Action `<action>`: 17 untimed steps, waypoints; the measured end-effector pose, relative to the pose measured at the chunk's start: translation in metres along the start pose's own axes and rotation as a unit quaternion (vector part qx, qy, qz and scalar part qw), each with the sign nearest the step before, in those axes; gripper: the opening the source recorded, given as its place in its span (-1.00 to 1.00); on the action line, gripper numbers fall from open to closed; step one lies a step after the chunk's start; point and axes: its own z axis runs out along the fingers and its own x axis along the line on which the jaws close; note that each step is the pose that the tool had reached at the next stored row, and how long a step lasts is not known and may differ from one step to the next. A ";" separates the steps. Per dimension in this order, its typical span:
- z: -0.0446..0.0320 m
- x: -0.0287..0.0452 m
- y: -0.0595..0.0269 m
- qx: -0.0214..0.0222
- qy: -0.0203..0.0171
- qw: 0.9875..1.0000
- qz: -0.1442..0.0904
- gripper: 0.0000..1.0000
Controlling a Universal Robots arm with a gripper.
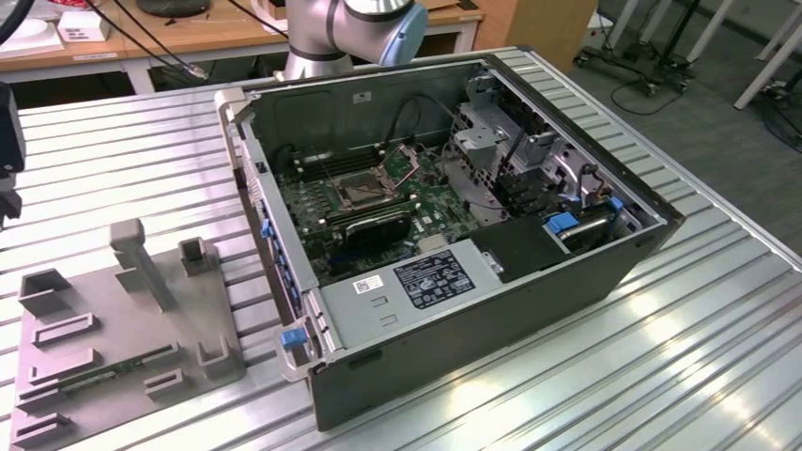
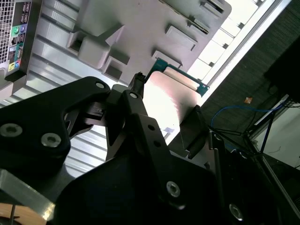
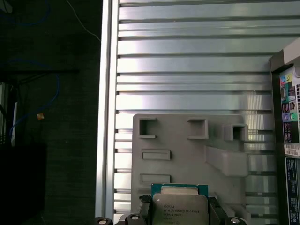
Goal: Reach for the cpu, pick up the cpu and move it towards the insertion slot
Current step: 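Pick up the cpu and move it towards the insertion slot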
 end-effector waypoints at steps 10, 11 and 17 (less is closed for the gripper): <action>0.0001 -0.0044 0.0000 0.000 0.000 1.000 0.000 0.09; 0.0002 -0.0048 0.0000 0.000 0.000 1.000 0.000 0.09; 0.0003 -0.0093 0.0000 0.000 0.000 1.000 0.000 0.09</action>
